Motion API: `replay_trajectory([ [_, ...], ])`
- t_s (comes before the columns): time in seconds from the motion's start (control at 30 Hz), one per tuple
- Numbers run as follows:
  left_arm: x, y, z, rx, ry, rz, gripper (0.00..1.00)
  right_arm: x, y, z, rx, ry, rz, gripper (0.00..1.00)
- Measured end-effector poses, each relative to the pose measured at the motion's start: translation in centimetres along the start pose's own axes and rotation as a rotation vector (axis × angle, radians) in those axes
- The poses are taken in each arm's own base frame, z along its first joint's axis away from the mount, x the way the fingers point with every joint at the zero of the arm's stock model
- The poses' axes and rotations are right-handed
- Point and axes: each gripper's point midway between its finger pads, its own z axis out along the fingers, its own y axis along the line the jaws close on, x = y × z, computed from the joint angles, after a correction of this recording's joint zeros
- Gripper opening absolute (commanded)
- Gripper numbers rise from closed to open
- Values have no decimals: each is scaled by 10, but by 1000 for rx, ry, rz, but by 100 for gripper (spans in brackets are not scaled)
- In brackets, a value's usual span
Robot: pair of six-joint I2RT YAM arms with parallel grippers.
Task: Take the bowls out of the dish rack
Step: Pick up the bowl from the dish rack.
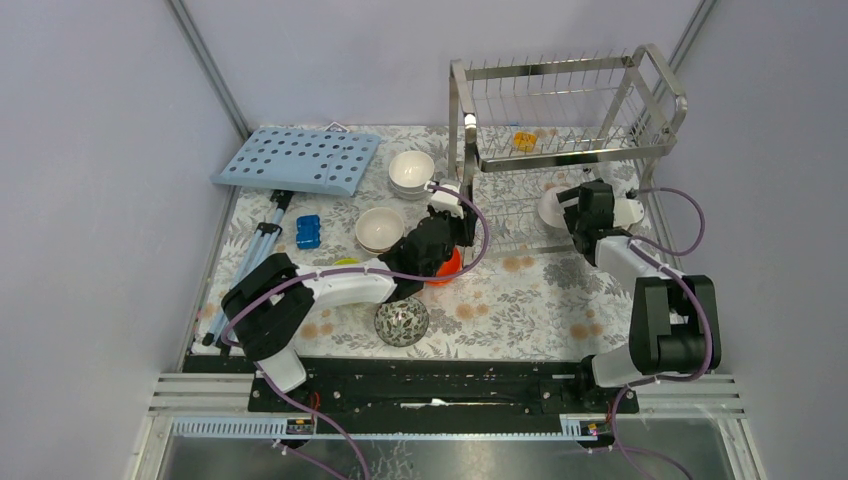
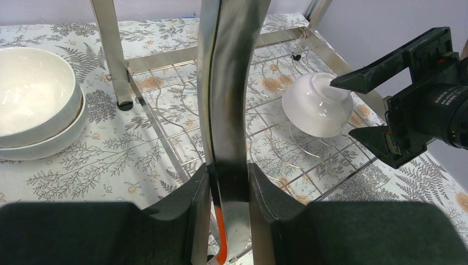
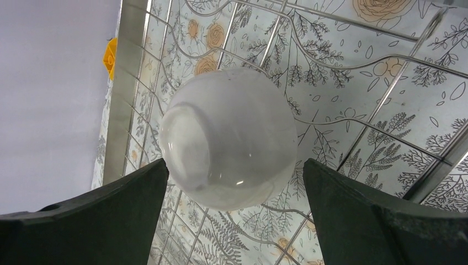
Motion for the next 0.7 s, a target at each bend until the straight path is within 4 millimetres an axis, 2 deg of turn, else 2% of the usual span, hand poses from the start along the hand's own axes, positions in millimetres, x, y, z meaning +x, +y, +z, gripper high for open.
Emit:
replay_trajectory([
  [0.37, 2, -7, -5, 7, 1, -3, 0, -6, -2, 19, 31, 10, 21, 100],
  [0.7, 5, -18, -9, 38, 7, -12, 0, 1, 3, 28, -4, 44, 27, 98],
])
